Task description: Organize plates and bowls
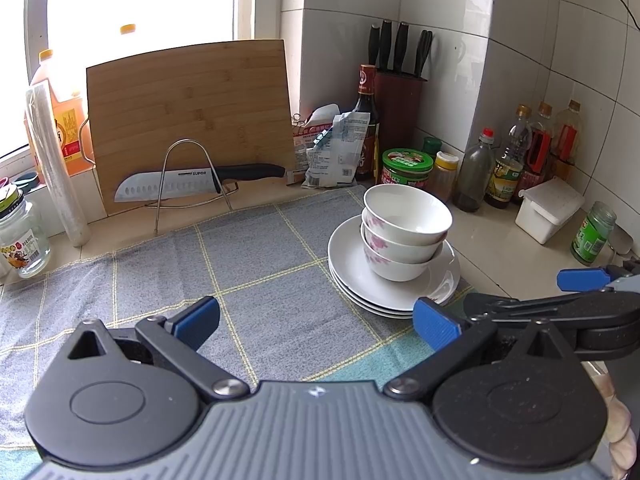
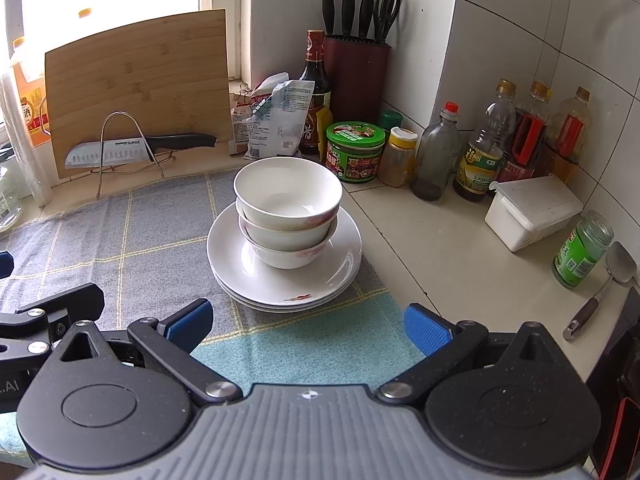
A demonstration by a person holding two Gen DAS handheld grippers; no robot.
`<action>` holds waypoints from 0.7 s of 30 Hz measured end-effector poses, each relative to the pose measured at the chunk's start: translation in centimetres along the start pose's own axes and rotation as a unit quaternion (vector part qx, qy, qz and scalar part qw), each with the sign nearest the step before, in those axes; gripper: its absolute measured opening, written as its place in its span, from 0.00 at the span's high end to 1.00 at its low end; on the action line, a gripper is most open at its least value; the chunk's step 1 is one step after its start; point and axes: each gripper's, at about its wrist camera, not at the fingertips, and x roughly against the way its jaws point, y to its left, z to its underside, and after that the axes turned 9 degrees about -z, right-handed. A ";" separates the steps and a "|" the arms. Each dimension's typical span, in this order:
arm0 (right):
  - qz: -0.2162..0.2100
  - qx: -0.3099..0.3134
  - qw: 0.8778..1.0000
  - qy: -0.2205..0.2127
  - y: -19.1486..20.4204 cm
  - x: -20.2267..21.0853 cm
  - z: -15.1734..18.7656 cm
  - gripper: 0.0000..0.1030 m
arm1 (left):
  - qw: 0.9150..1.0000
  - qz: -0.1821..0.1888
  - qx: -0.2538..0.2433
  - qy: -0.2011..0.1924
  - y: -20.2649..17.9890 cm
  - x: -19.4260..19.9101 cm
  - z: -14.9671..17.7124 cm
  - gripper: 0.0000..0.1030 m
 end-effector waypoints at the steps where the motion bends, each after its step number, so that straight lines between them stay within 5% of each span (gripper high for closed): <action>1: 0.000 0.000 1.000 0.000 0.0 0.0 0.0 0.00 | 1.000 0.000 0.000 0.000 0.0 0.0 0.0 0.01; 21: 0.003 0.000 1.000 -0.001 -0.1 0.1 -0.1 0.00 | 1.000 0.006 0.007 0.006 0.2 -0.2 0.0 0.01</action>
